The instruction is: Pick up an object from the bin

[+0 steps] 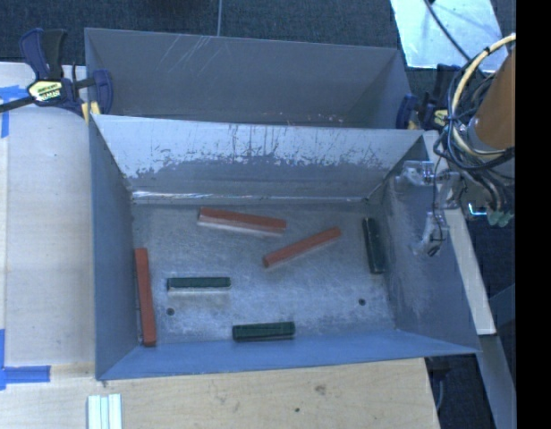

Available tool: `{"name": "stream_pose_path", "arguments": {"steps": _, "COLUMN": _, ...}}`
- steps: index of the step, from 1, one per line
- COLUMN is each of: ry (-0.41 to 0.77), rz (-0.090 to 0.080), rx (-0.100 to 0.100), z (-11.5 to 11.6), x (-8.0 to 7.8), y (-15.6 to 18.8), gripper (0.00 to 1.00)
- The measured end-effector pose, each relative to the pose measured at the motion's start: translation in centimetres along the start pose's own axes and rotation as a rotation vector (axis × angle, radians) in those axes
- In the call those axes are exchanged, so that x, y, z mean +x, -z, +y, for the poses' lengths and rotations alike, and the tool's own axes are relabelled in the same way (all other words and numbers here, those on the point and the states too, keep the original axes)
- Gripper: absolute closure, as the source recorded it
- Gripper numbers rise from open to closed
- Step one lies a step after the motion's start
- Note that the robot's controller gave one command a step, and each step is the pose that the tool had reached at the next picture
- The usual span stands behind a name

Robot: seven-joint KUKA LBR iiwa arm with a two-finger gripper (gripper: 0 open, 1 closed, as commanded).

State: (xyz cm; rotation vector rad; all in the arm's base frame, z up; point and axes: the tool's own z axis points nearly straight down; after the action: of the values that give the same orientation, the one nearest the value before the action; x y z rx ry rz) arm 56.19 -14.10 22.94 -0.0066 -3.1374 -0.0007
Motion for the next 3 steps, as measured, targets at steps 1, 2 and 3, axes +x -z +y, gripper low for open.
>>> {"name": "stream_pose_path", "arguments": {"steps": 1, "ry": 0.115, "rz": -0.001, "rx": -0.002, "z": 4.7, "x": -2.2, "y": -12.5, "gripper": 0.00}}
{"name": "stream_pose_path", "arguments": {"steps": 2, "ry": 0.151, "rz": -0.003, "rx": 0.001, "z": 5.0, "x": 0.6, "y": -13.7, "gripper": 0.00}}
{"name": "stream_pose_path", "arguments": {"steps": 3, "ry": 0.132, "rz": -0.010, "rx": -0.002, "z": 12.4, "x": -3.5, "y": -16.0, "gripper": 0.00}}
